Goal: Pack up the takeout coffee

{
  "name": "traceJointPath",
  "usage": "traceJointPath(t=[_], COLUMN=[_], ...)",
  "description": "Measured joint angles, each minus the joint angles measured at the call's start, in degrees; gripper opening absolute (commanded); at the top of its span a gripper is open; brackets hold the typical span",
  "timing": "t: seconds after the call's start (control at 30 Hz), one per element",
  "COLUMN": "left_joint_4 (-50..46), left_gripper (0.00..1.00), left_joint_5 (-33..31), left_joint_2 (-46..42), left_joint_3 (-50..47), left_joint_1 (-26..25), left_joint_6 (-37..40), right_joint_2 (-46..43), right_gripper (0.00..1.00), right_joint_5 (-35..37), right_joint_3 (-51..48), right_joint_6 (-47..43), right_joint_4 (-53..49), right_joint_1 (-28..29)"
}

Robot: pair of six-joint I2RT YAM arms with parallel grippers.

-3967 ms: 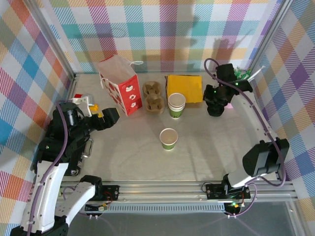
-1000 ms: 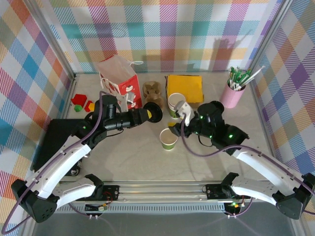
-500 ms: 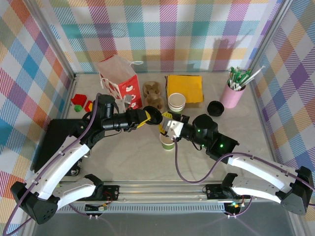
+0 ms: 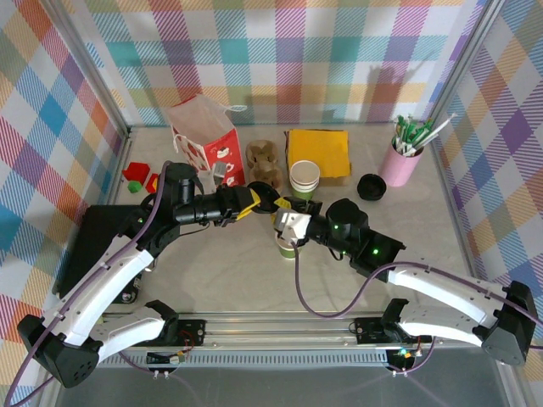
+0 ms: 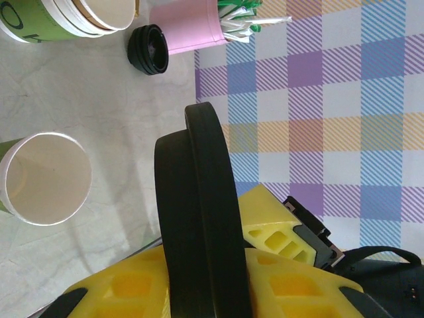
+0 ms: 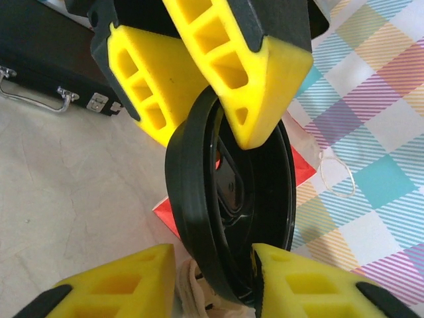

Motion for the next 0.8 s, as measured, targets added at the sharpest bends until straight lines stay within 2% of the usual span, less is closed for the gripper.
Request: traceJointPath(t=[0.17, 0.53, 0.63, 0.8], left_joint_4=[0.0, -0.52, -1.11, -6.62], left_gripper=[0.16, 0.17, 0.28, 0.62], left_joint_5=[-0.39, -1.51, -1.53, -4.26], left_joint_2=[0.0, -0.15, -0.17, -1.14], left_joint_3=[0.0, -0.11, -0.02, 3.87], left_joint_1=[0.09, 0.44, 0.44, 1.53], left_joint_6=[0.0, -0.17, 0.07, 3.98], right_joint_2=[1.01, 1.6, 1.62, 1.6], right_gripper=[0.27, 0.06, 0.05, 0.04], right_joint_5=[0.87, 2.34, 2.78, 2.16], right_joint_3=[0.15, 1.46, 2.99, 8.96], right_joint_6=[-0.33, -0.9, 0.42, 8.11], right_joint_4=[0.98, -1.16, -4.42, -14.73], right_joint_1=[0.26, 0.74, 0.83, 1.09])
